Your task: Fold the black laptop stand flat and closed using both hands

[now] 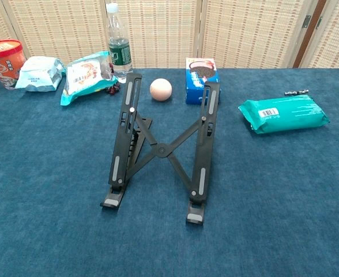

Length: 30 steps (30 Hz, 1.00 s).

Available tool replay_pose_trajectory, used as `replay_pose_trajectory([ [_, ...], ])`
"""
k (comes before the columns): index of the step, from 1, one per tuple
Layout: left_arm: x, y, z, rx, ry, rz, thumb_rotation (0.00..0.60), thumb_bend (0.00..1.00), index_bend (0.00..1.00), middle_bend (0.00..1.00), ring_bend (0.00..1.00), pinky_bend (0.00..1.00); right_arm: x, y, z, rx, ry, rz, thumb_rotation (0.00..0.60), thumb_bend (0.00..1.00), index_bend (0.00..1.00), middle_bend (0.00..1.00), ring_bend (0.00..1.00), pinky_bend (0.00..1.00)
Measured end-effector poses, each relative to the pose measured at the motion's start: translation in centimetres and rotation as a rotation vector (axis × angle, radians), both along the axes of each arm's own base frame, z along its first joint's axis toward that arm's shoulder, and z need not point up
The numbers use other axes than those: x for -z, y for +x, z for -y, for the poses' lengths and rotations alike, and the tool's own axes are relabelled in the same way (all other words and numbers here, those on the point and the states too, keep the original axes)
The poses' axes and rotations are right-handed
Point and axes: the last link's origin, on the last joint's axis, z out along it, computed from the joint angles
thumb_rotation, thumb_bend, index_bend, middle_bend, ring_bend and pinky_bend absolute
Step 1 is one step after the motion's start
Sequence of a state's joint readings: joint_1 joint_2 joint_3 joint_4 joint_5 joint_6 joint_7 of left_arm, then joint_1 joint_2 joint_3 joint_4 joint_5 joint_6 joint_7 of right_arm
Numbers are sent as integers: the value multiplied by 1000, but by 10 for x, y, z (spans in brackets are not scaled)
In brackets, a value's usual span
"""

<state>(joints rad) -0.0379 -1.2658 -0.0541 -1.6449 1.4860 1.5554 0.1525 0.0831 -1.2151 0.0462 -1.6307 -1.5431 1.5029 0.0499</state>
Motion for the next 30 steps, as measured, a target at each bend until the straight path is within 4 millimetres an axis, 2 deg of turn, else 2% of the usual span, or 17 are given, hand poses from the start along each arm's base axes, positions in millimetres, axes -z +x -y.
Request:
replay_pose_trajectory([
  [4,2,-1,-2,-4,-3,0,600,508,125,175,134,9,-1,1,0,5,-4,-5,600,200,0,112,66,266],
  [14,3,-2,-4,-6,-3,8,600,503,126,175,134,9,0,8,6,-9,33,31,600,98,0,112,53,266],
  [17,3,-3,-3,-10,-4,15,600,498,125,175,134,9,3,12,9,-16,62,76,600,87,0,111,51,263],
  [23,2,-5,-2,-15,2,26,600,469,125,175,134,5,9,19,20,-17,146,201,600,62,0,73,3,161],
  [30,1,-7,1,-24,15,20,600,463,125,175,134,0,15,31,35,-26,247,403,600,60,0,35,0,156],
])
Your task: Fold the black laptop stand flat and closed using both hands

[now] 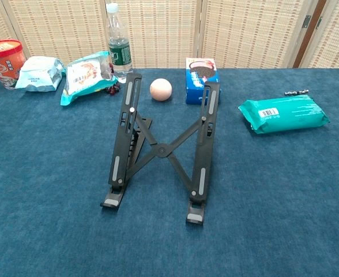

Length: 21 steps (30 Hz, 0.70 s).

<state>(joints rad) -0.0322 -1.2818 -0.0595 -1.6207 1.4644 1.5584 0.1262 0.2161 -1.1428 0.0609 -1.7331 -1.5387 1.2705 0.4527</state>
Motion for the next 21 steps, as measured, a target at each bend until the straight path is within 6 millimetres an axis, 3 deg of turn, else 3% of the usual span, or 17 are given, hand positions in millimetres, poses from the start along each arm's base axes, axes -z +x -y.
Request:
replay_pose_trajectory([
  [12,-4,2,2,9,6,-2,600,463,125,175,134,0,24,32,44,7,240,417,600,61,0,35,0,156],
  [21,-4,2,2,6,3,3,600,463,125,175,134,0,50,50,80,16,345,500,600,62,0,35,0,156],
])
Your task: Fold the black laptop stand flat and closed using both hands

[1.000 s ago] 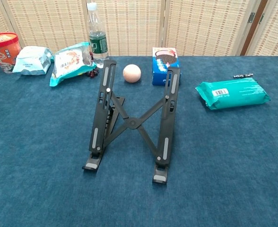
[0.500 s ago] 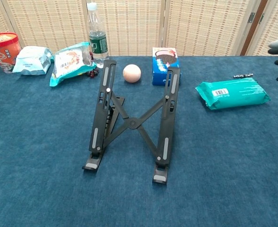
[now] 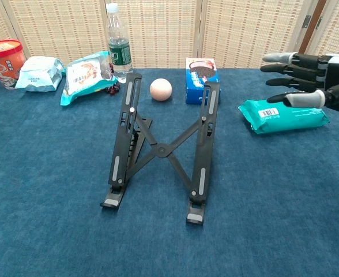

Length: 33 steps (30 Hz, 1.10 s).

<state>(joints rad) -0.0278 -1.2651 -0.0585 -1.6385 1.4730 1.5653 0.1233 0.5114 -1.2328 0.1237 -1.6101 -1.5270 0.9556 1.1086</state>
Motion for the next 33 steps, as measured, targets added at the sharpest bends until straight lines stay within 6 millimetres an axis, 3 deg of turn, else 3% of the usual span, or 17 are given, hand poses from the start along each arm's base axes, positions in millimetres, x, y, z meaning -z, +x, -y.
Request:
replay_pose_trajectory([
  [15,-2,2,1,3,2,-7,600,463,126,175,134,0,39,30,37,-6,129,107,600,63,0,35,0,156],
  [26,-2,2,2,2,-1,-6,600,463,126,175,134,0,61,42,45,-61,182,141,600,68,0,53,0,156],
  [33,-4,1,4,-3,6,-6,600,463,125,175,134,0,59,48,34,-136,181,155,600,69,0,71,0,156],
])
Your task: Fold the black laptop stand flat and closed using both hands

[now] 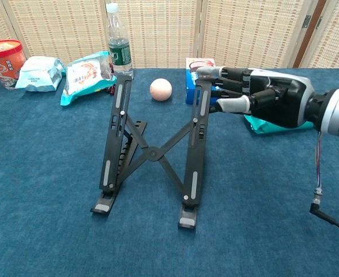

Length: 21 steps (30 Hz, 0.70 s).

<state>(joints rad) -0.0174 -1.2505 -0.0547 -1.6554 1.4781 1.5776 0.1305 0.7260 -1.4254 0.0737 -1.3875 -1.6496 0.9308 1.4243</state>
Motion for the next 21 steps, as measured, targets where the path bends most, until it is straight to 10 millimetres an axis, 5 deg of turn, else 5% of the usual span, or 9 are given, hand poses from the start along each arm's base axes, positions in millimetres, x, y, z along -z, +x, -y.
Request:
replay_pose_trajectory([
  [21,1,-1,1,2,-5,-1,600,463,126,175,134,0,-21,21,-87,-266,-2,6,600,69,0,71,0,156],
])
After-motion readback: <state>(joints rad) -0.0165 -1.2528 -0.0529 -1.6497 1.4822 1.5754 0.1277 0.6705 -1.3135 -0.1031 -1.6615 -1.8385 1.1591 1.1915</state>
